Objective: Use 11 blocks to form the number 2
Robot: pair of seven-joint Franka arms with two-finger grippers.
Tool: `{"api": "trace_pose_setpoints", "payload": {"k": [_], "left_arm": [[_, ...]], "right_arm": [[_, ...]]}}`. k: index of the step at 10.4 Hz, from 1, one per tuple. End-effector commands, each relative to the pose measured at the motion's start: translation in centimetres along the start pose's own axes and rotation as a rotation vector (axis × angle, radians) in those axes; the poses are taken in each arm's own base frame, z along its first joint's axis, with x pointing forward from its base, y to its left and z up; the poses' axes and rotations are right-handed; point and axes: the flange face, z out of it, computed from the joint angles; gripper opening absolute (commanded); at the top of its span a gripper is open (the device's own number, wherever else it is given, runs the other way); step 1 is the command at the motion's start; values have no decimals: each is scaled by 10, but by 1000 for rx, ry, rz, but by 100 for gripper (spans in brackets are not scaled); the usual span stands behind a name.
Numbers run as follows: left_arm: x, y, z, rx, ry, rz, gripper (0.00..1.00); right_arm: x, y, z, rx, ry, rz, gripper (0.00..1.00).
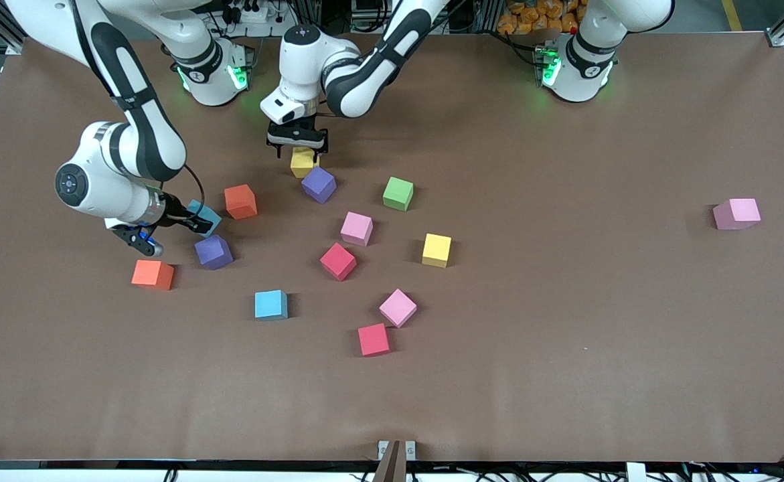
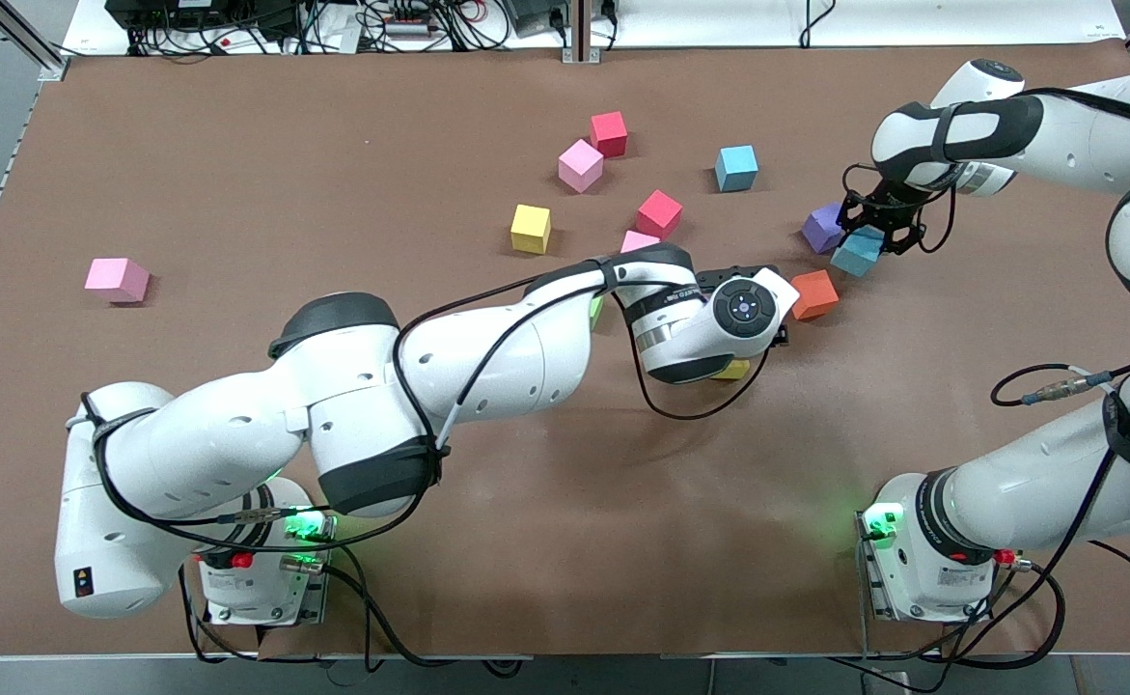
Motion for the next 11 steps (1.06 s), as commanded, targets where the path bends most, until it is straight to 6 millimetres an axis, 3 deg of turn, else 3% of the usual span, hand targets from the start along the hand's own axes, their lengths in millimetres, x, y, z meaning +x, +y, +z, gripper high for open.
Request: {"api": "trace_pose_setpoints", "payload": {"k": [1, 3, 7, 11], "left_arm": [[1, -2, -6, 18, 11, 17, 100], [0, -7, -4, 34, 5, 19, 100], [4, -14, -23, 115, -26, 105, 100], [32, -13, -57, 131, -46, 124, 100]], "right_arm": [[-7, -5, -16, 13, -7, -5, 0], [-7, -7, -20, 12, -19, -7, 0], [-11, -18, -22, 10, -15, -3, 0], [-22, -36, -21, 3, -10, 3, 0]]}}
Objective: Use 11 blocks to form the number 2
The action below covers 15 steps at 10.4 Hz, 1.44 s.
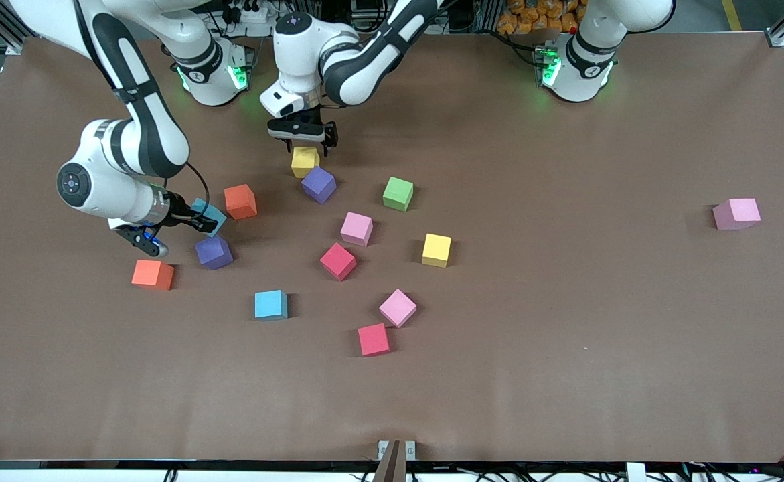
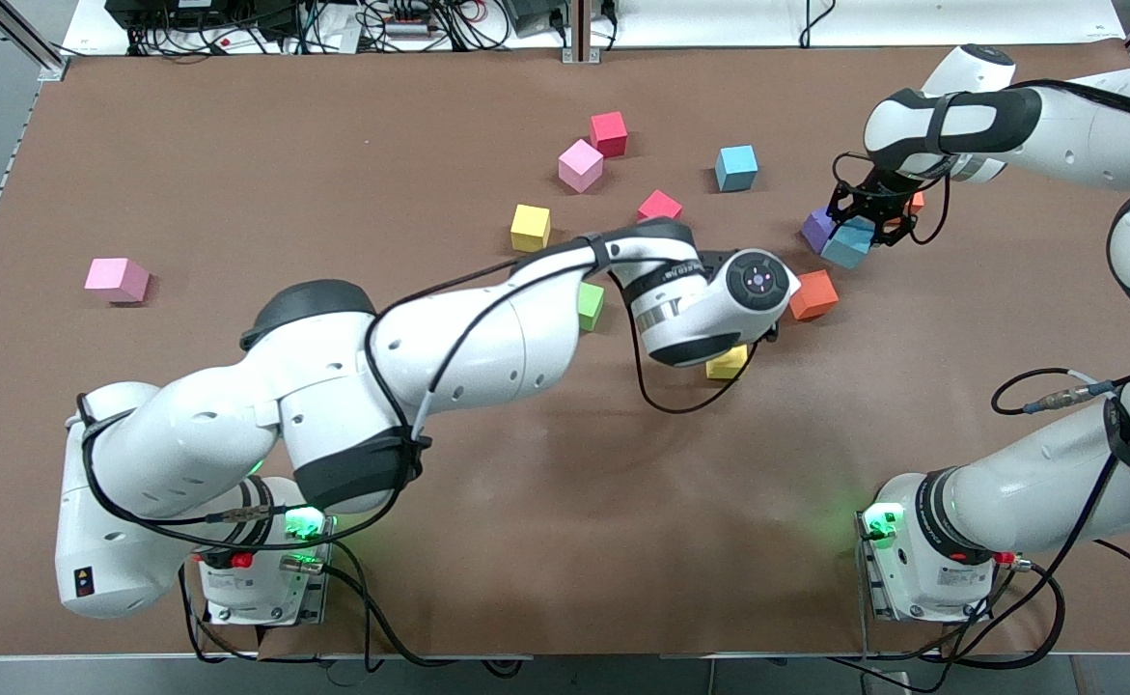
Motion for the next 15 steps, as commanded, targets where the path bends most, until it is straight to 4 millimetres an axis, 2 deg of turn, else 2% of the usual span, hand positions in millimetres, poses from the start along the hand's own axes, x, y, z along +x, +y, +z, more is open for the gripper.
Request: {"api": "trace_pose_setpoints", "payload": {"k": [1, 2, 4, 7, 10, 11, 13, 14, 15], "left_arm": [[15, -19, -9, 27, -13, 49, 100], [21, -29, -8, 40, -22, 94, 100], [56, -60, -11, 61, -30, 81, 100], [104, -121, -34, 78, -59, 258, 100], [115, -152, -28, 97, -98, 510, 100], [113, -162, -29, 99, -114, 588, 100], [118, -194, -27, 98, -122, 696, 100], [128, -216, -23, 86, -113, 724, 100], [120, -229, -11, 72, -97, 730, 100]], "right_arm": [[-16, -21, -5, 0, 2, -13, 0], [-21, -30, -6, -1, 6, -20, 0], [-29, -44, -7, -4, 13, -13, 0], [-29, -46, -9, -2, 16, -14, 0], [-35, -52, -9, -15, -3, -9, 0], [-42, -62, -11, -20, -7, -23, 0], [-62, -89, -10, -29, 1, -26, 0], [-70, -101, -14, -33, -2, -39, 0], [-84, -112, -13, -47, -13, -72, 0]]}}
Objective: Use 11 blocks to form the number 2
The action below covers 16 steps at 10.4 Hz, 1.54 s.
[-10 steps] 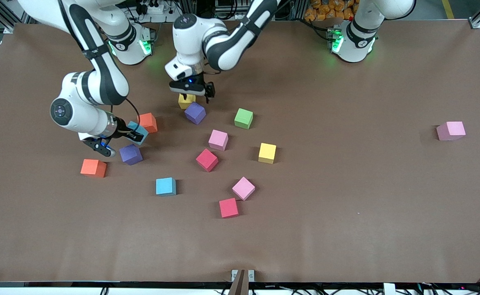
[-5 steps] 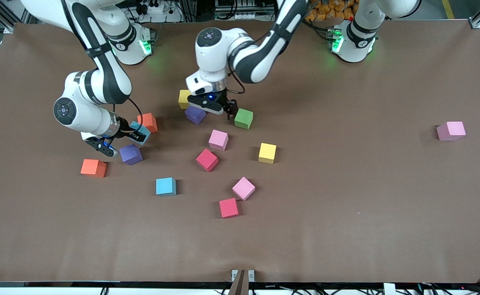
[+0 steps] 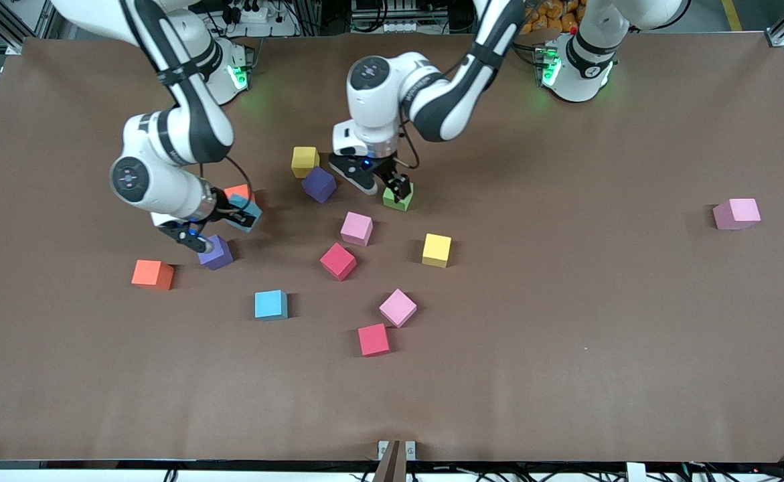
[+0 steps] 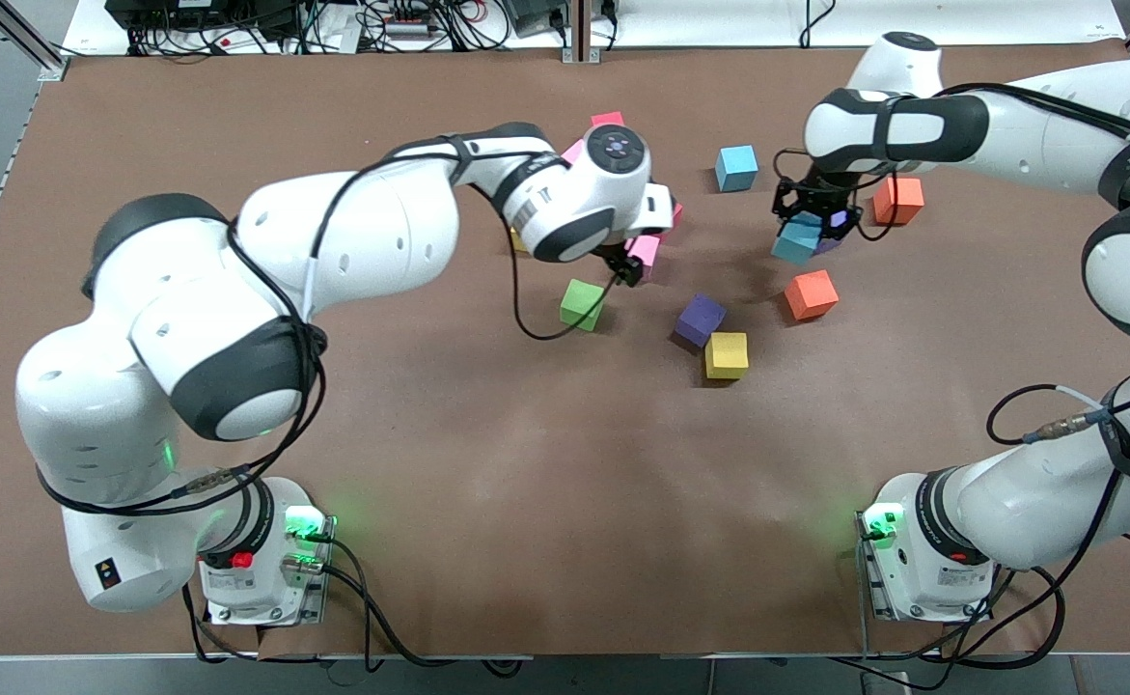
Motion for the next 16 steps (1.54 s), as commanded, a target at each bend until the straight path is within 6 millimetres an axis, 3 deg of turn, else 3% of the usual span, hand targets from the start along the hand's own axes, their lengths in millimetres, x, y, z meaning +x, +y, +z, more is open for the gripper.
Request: {"api": "trace_pose_setpoints", "payload": {"k": [1, 5, 7, 9, 13, 16], "left_arm": [[-36, -20, 19, -15, 57, 35, 100], [-41, -16, 29, -27, 50, -101, 100], [-40, -10, 24, -39, 56, -156, 100], [-43, 8, 30, -72, 37, -232, 100], [-43, 13, 34, -79, 39, -233, 100], [-44, 11, 37, -78, 38, -226, 100]], "right_arm": [[-30, -29, -11, -15, -18, -55, 0], [-90, -67, -21, -41, -32, -181, 0], [-136, -92, -24, -40, -22, -253, 0], [-189, -114, -8, -61, -34, -321, 0], [-245, -112, 45, -118, 4, -402, 0], [-248, -99, 68, -151, 43, -444, 0]]}}
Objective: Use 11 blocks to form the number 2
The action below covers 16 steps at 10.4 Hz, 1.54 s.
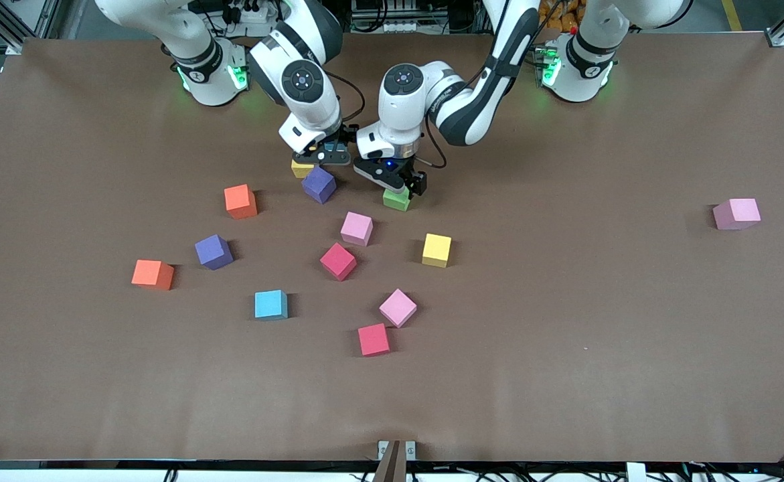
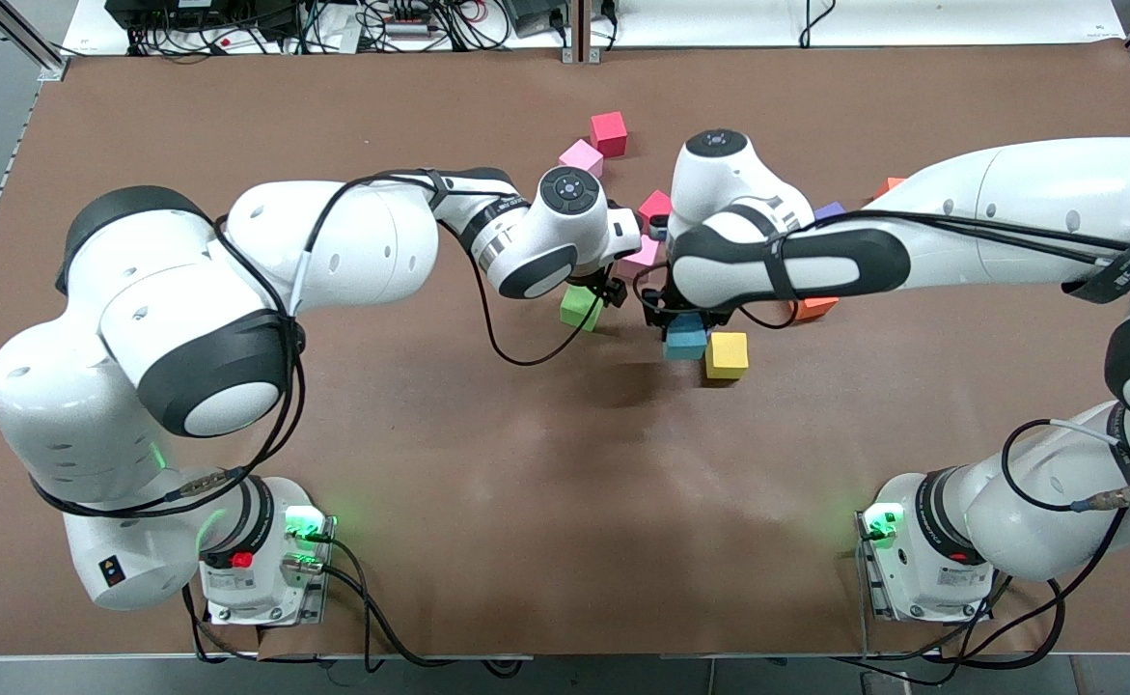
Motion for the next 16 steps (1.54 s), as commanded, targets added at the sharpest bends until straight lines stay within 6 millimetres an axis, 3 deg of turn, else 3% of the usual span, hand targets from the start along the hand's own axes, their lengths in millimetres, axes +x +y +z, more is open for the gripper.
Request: {"api": "trace_pose_setpoints", "payload": {"k": [1, 5, 8, 13, 15, 16], "left_arm": [[-3, -2, 3, -13, 0, -4, 100], [-3, -2, 3, -13, 0, -3, 100], [-6, -1, 22, -11, 3, -14, 100], [-7, -1, 29, -28, 0, -47, 100], [-7, -1, 29, -28, 0, -49, 79], [-7, -1, 29, -28, 0, -47, 78]], "right_arm": [[-2, 13, 13, -12, 43, -2, 0], [1, 21, 32, -9, 41, 15, 0], [1, 20, 45, -4, 44, 13, 0], [3, 17, 58, -4, 35, 9, 0], [6, 18, 59, -4, 33, 10, 0], [7, 18, 58, -2, 34, 13, 0]]}}
